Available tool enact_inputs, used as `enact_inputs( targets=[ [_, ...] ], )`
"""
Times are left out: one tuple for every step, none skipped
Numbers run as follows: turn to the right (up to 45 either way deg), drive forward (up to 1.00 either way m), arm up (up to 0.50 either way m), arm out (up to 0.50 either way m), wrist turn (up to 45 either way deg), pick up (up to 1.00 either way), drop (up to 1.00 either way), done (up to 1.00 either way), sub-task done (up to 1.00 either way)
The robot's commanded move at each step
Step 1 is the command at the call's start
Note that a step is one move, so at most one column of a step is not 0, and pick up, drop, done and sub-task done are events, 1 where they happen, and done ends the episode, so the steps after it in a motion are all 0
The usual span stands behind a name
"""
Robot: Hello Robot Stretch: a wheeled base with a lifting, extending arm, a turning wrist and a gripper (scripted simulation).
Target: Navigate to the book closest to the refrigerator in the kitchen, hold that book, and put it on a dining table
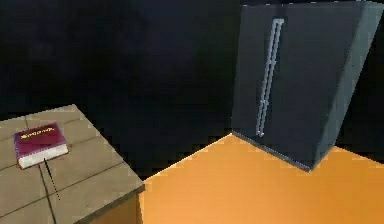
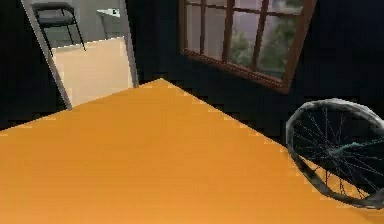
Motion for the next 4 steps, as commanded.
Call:
enact_inputs(
  targets=[
    [-45.0, 0.0, 0.0, 0.0, 0.0, 0.0, 0.0, 0.0, 0.0],
    [-45.0, 0.0, 0.0, 0.0, 0.0, 0.0, 0.0, 0.0, 0.0],
    [-36.0, 0.0, 0.0, 0.0, 0.0, 0.0, 0.0, 0.0, 0.0],
    [45.0, 0.0, 0.0, 0.0, 0.0, 0.0, 0.0, 0.0, 0.0]
  ],
)
